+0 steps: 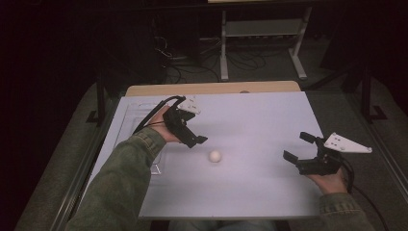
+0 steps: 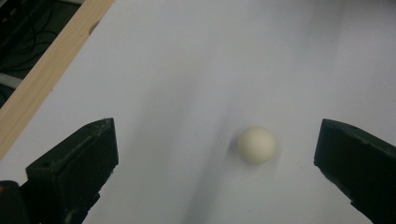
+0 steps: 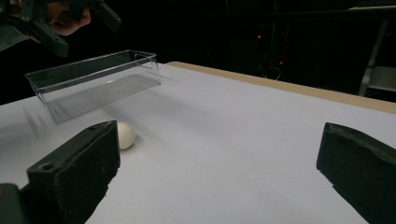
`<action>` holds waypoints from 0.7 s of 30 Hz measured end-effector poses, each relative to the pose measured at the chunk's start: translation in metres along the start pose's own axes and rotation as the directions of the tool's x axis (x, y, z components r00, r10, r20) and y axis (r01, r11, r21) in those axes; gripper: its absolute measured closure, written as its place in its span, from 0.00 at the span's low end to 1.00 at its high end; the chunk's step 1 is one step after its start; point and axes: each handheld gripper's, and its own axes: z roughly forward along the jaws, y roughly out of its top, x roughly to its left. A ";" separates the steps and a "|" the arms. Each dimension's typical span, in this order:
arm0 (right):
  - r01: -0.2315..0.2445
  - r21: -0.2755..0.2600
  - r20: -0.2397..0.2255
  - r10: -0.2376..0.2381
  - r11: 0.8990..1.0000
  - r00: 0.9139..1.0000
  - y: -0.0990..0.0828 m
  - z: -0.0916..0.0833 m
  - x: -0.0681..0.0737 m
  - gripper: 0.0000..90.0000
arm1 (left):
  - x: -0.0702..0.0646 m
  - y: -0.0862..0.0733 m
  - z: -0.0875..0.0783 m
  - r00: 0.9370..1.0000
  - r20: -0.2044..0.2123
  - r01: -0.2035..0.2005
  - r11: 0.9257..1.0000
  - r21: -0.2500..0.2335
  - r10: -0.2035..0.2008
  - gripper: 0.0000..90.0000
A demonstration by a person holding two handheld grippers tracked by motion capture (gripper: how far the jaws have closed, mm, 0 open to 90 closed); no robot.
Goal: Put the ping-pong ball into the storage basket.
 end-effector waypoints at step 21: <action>-0.003 0.006 -0.006 0.003 1.000 1.000 0.000 0.000 0.000 0.00 | -0.007 0.000 0.036 0.996 0.078 -0.059 0.992 0.110 0.051 0.00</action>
